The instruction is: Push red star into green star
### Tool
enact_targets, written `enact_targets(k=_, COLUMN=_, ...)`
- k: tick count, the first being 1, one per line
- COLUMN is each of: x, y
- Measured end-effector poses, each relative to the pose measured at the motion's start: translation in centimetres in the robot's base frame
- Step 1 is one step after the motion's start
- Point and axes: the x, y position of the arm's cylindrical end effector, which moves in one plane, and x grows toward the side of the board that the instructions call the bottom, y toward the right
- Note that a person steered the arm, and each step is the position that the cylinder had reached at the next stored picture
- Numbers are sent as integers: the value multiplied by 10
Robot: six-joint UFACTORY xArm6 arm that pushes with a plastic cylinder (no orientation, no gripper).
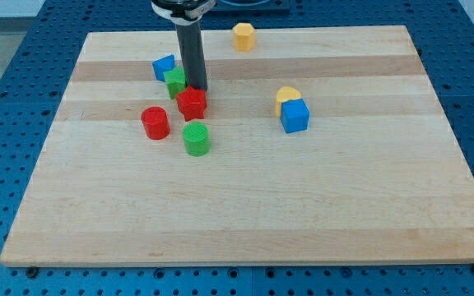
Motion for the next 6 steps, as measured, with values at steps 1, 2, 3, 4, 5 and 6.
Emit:
enact_targets(k=1, x=-5, y=27)
enact_targets(k=2, x=11, y=43)
enact_targets(k=3, x=56, y=32)
enact_targets(k=4, x=64, y=7)
enact_targets(k=5, x=45, y=-19)
enact_targets(k=6, x=44, y=4)
